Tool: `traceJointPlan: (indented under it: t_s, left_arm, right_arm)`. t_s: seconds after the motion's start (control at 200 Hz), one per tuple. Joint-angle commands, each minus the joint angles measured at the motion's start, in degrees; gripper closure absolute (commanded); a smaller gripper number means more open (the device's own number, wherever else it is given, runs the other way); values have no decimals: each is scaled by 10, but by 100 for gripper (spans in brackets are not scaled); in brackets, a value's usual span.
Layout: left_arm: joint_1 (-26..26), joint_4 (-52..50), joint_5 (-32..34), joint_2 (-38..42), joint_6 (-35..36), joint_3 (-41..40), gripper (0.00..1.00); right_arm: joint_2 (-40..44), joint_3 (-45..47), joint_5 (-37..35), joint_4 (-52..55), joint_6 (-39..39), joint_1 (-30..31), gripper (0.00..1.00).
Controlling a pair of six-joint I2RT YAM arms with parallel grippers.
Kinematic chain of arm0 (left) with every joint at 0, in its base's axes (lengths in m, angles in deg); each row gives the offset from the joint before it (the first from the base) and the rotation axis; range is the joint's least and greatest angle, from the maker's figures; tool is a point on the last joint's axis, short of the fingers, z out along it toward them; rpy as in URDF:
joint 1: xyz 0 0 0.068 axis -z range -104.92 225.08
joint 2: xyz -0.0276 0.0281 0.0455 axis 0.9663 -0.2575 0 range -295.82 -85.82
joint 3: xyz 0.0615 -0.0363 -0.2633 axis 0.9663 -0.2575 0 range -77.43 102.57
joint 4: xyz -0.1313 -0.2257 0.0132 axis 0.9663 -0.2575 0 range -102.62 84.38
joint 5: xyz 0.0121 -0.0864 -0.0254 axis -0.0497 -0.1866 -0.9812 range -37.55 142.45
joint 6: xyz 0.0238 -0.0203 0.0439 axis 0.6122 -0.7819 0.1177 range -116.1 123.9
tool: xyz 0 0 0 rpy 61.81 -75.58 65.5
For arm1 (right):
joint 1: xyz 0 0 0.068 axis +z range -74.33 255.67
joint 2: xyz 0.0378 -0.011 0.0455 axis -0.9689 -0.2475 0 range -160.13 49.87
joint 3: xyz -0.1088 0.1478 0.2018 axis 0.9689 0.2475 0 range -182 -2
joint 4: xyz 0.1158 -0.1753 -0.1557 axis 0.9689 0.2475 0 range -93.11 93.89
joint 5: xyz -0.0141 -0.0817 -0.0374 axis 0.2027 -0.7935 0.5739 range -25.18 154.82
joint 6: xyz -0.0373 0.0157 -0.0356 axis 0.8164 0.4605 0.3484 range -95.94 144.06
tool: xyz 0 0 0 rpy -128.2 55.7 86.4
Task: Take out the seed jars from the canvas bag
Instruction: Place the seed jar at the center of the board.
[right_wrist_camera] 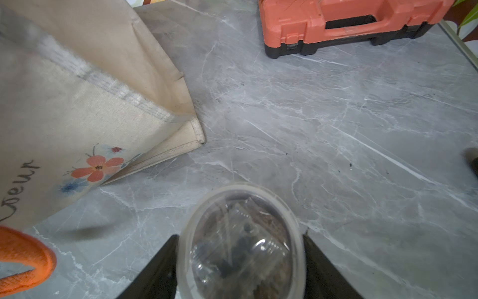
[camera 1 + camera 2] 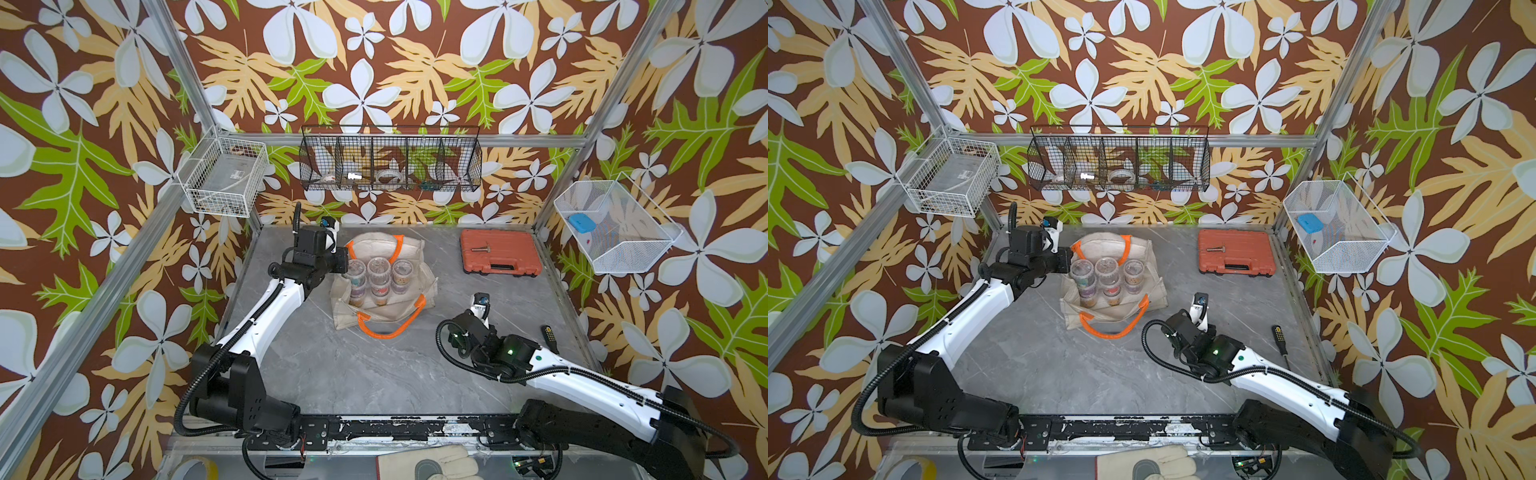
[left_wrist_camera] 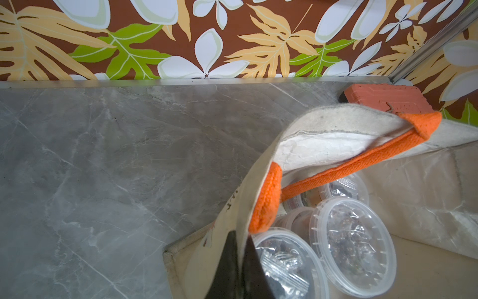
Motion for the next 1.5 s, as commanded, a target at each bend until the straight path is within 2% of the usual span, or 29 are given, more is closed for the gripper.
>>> traceJointPlan:
  t_s: [0.0, 0.17, 0.731, 0.856, 1.051, 1.216, 1.376, 1.496]
  left_arm:
    - [0, 1, -2, 4, -2, 1, 100]
    - [0, 1, 0, 5, -1, 0, 100]
    - [-1, 1, 2, 0, -2, -1, 100]
    - [0, 0, 2, -1, -2, 0, 100]
    - [0, -2, 1, -1, 0, 0, 100]
    - [0, -1, 1, -2, 0, 1, 100]
    - [0, -2, 1, -1, -1, 0, 100]
    - [0, -1, 1, -1, -1, 0, 100]
  right_arm:
    - [-18, 14, 10, -76, 3, -7, 34]
    - [-41, 41, 21, -127, 0, -16, 33]
    - [-117, 74, 35, -189, -6, -19, 28]
    - [-122, 78, 37, -195, -13, -19, 23]
    - [-101, 71, 30, -171, -19, -19, 10]
    - [-25, 37, 3, -99, -16, -20, 0]
    - [50, -41, -10, -14, 11, -24, 1]
    - [47, -135, -5, 29, 45, -12, 0]
